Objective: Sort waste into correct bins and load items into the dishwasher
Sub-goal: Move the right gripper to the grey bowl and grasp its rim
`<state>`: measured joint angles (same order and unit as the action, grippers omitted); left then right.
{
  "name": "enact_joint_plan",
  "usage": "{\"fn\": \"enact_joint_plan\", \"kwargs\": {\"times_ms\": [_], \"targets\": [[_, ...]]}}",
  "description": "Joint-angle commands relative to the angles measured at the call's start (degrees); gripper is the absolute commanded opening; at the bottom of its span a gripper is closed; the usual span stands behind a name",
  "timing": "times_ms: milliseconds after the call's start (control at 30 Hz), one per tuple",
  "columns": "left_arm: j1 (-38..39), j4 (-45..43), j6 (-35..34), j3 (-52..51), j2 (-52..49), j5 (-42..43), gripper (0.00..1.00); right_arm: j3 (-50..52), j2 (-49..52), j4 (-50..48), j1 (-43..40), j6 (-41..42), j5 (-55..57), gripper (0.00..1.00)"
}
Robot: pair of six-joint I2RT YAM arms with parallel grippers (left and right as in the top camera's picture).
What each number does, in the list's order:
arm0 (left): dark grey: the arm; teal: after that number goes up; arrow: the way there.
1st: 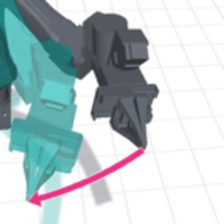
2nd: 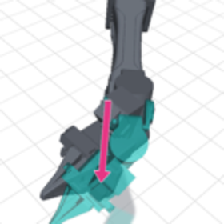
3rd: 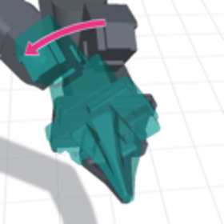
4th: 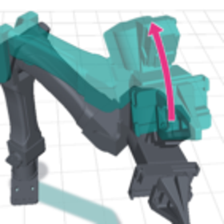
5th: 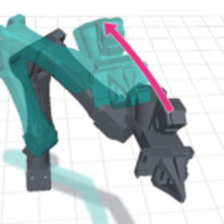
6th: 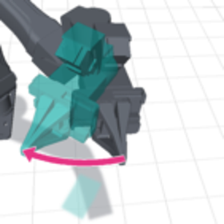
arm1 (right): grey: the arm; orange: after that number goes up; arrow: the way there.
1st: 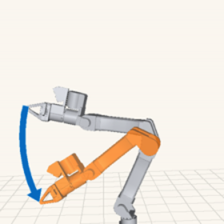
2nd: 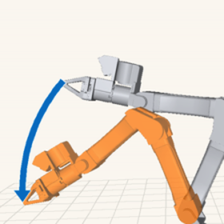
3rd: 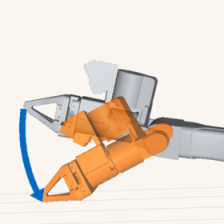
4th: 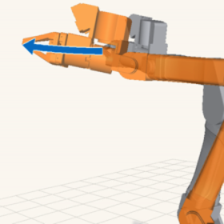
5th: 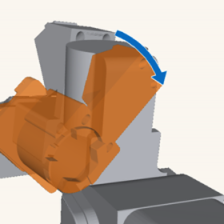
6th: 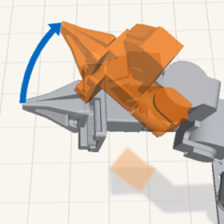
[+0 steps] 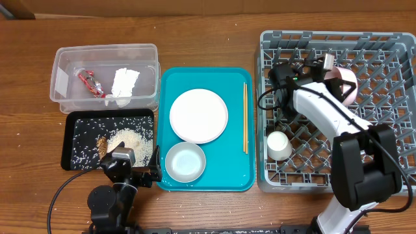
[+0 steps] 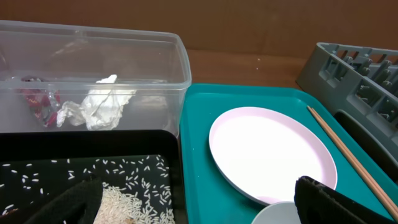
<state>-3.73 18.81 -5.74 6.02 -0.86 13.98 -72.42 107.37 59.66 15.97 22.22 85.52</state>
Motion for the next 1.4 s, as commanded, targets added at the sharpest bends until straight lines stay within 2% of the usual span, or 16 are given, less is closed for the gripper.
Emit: {"fn": "enact_joint_plan", "kwargs": {"times_ms": [0, 133, 167, 233, 267, 367, 500, 733, 867, 933, 1200, 1367], "targets": [[0.4, -0.2, 1.0, -0.3, 0.6, 0.5, 1.0, 2.6, 0.6, -0.4, 3.2, 0.1, -2.0, 0.12], [0.4, -0.2, 1.0, -0.3, 0.6, 0.5, 1.0, 5.0, 0.6, -0.6, 6.1, 0.1, -2.3, 0.21], [0.4, -0.2, 1.1, -0.3, 0.6, 0.5, 1.0, 5.1, 0.6, -0.2, 6.6, 0.1, -2.3, 0.31], [0.4, -0.2, 1.1, -0.3, 0.6, 0.5, 1.0, 5.0, 0.5, 0.2, 7.3, 0.3, -2.2, 0.59], [0.4, -0.2, 1.0, -0.3, 0.6, 0.5, 1.0, 4.7, 0.4, 0.2, 7.6, 0.9, -2.2, 0.65], [0.4, -0.2, 1.1, -0.3, 0.6, 0.5, 1.0, 1.9, -0.5, 3.1, 8.5, 5.4, -5.2, 0.69], [0.4, -0.2, 1.1, -0.3, 0.6, 0.5, 1.0, -5.2, -3.6, 9.0, 9.7, 8.9, -20.4, 0.69], [0.4, -0.2, 1.1, -0.3, 0.6, 0.5, 1.0, -19.2, -8.7, 14.3, 11.4, 7.0, -60.6, 0.7], [0.4, -0.2, 1.0, -0.3, 0.6, 0.5, 1.0, -20.2, -10.1, 10.8, 11.5, -1.0, -92.0, 0.67], [0.4, -0.2, 1.1, -0.3, 0.6, 0.5, 1.0, -19.6, -9.9, 9.6, 11.9, -2.6, -101.2, 0.65], [0.4, -0.2, 1.0, -0.3, 0.6, 0.5, 1.0, -14.1, -9.8, 5.3, 19.9, -2.6, -103.1, 0.65], [0.4, -0.2, 1.1, -0.3, 0.6, 0.5, 1.0, -8.1, -9.3, 0.9, 26.4, -2.7, -93.3, 0.65]]}}
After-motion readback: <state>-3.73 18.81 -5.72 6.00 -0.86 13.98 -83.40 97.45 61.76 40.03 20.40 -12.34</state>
